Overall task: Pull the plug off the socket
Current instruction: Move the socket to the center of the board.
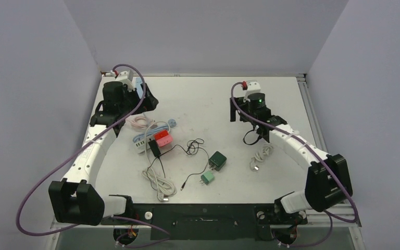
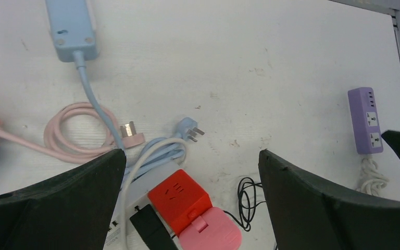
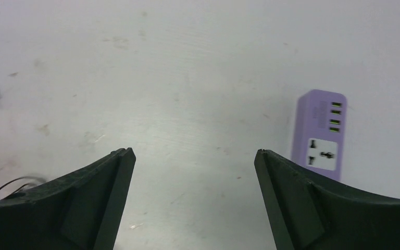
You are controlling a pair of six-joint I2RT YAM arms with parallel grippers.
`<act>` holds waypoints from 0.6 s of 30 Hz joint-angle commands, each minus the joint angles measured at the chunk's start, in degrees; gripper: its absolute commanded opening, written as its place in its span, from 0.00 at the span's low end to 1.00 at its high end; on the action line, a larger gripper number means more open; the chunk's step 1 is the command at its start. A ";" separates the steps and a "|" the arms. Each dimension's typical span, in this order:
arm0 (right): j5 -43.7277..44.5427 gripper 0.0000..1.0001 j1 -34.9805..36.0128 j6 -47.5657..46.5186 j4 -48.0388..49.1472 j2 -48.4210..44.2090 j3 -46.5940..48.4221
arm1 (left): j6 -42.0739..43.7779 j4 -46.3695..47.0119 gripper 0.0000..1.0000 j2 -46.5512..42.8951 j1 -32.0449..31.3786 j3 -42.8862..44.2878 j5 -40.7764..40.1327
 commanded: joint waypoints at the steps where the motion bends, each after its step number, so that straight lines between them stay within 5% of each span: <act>1: 0.31 0.90 9.92 5.29 4.16 -6.65 -4.82 | -0.28 0.75 0.96 -3.45 2.65 -2.24 1.08; 8: 4.76 0.90 29.86 11.82 22.69 -8.04 -13.99 | 1.84 -0.12 0.96 -5.30 2.70 -3.86 -3.26; 12: 9.24 0.97 40.39 11.80 32.94 -2.11 -14.86 | 1.86 0.19 0.96 -4.61 2.70 -3.85 -3.12; 18: 15.95 0.94 49.35 11.65 41.88 9.25 -11.70 | 1.30 0.50 0.96 -3.82 2.78 -4.18 -2.06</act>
